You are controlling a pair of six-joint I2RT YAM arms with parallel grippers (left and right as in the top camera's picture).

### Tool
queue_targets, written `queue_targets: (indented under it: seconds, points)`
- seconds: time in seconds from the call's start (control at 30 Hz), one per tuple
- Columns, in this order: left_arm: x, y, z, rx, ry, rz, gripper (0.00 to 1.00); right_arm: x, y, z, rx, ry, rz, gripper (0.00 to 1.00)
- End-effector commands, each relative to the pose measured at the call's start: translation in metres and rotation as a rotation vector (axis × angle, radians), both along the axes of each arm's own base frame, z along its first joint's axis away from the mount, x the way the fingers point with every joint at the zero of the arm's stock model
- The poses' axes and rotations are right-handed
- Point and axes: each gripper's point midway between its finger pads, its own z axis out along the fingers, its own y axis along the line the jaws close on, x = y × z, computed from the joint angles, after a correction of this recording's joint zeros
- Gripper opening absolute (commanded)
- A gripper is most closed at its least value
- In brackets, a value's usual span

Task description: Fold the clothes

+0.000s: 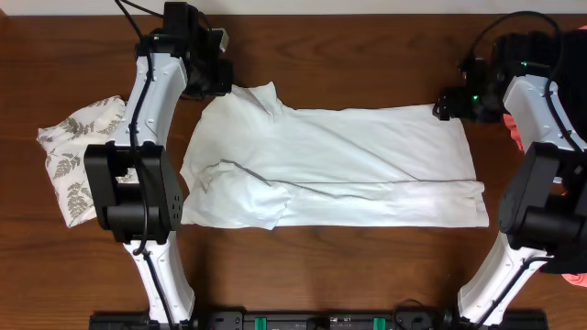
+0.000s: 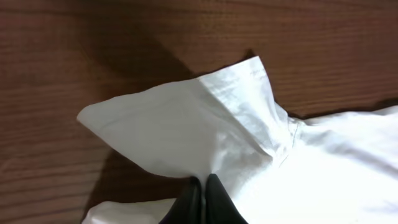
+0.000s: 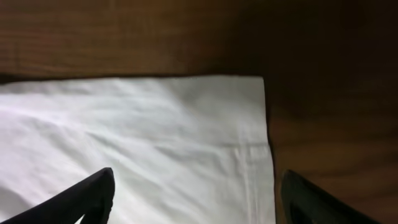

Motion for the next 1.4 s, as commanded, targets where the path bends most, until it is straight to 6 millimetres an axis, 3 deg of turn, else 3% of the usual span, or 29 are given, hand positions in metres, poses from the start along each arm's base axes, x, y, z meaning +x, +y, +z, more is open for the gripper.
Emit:
queue_targets:
  seconds: [0.0, 0.27, 0.57, 0.63, 0.83, 0.93, 1.17, 1.37]
  points:
    - [-0.001, 0.001, -0.004, 0.006, 0.014, 0.009, 0.06, 0.011, 0.005, -0.002, 0.015, -0.028, 0.032, 0.84]
    - [-0.002, 0.001, -0.005, 0.006, 0.018, 0.009, 0.06, 0.027, 0.013, -0.041, 0.032, -0.032, 0.051, 0.84]
    - [-0.002, 0.001, -0.005, 0.006, 0.018, 0.009, 0.06, 0.029, 0.014, -0.068, 0.037, -0.008, 0.053, 0.81]
    - [-0.002, 0.001, -0.005, 0.006, 0.018, 0.009, 0.06, 0.027, 0.014, -0.071, 0.039, 0.002, 0.053, 0.73]
    - [-0.004, 0.001, -0.005, 0.006, 0.026, 0.009, 0.06, 0.024, 0.014, -0.071, 0.041, 0.016, 0.052, 0.31]
    - [-0.007, 0.001, -0.006, 0.007, 0.041, 0.009, 0.06, 0.023, 0.014, -0.072, 0.042, 0.021, 0.051, 0.17]
    - [-0.019, 0.001, -0.008, 0.009, 0.089, 0.009, 0.06, 0.02, 0.007, -0.061, 0.009, 0.022, 0.035, 0.02]
    - [-0.027, 0.002, 0.004, 0.008, 0.094, 0.009, 0.06, 0.02, -0.019, -0.021, -0.077, -0.021, -0.063, 0.01]
